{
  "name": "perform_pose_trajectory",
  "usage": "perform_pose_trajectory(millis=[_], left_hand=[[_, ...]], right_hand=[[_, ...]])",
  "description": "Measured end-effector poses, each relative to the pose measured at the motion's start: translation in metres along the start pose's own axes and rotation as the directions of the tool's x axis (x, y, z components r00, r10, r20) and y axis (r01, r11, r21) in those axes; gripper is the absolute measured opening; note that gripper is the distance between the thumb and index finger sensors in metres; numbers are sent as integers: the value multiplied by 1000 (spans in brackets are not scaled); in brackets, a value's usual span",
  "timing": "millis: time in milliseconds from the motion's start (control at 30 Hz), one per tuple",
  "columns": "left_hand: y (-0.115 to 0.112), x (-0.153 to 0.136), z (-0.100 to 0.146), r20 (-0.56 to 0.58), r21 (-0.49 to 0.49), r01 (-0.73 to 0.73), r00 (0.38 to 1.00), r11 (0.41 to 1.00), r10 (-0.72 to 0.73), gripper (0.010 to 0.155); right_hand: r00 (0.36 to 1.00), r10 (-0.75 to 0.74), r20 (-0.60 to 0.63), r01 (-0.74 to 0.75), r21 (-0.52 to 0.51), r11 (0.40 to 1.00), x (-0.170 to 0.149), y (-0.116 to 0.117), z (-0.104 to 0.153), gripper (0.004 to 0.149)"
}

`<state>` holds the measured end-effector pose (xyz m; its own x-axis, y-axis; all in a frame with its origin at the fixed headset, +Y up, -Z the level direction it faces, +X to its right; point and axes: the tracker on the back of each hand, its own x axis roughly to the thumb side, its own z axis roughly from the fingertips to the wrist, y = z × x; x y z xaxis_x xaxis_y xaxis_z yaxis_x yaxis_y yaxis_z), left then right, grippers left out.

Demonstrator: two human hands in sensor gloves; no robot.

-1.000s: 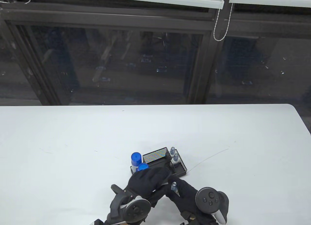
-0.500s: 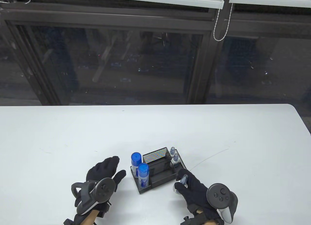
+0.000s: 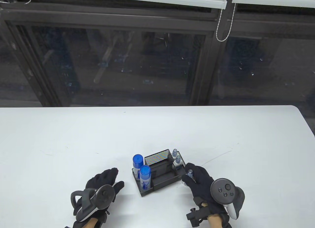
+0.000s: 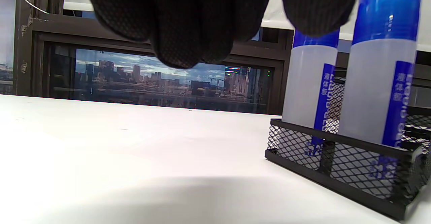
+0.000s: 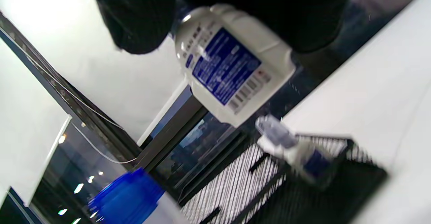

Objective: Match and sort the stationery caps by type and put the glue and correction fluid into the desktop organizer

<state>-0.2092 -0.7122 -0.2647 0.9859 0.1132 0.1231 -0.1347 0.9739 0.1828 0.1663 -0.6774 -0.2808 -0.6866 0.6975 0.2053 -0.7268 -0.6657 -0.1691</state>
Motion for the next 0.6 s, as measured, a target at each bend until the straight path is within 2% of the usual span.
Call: perform_pose_trajectory(millis=[133, 233, 367, 600], left_hand=[[0, 0, 0, -4, -2, -10, 1000, 1000, 10, 62], [-1, 0, 0, -4, -8, -9, 1000, 1000, 9, 62], [-1, 0, 0, -7, -14, -12, 1000, 1000, 12, 62], [-4, 1, -1, -12, -34, -11, 1000, 999, 11, 63]], right_hand=[[1000, 14, -18, -14, 0, 1000, 0, -2, -18, 55], [995, 47, -83, -40, 85, 996, -6, 4, -33, 56], [987, 65, -145, -46, 131, 990, -23, 21, -49, 56], [981, 54, -189, -19, 178, 984, -47, 56, -53, 56]])
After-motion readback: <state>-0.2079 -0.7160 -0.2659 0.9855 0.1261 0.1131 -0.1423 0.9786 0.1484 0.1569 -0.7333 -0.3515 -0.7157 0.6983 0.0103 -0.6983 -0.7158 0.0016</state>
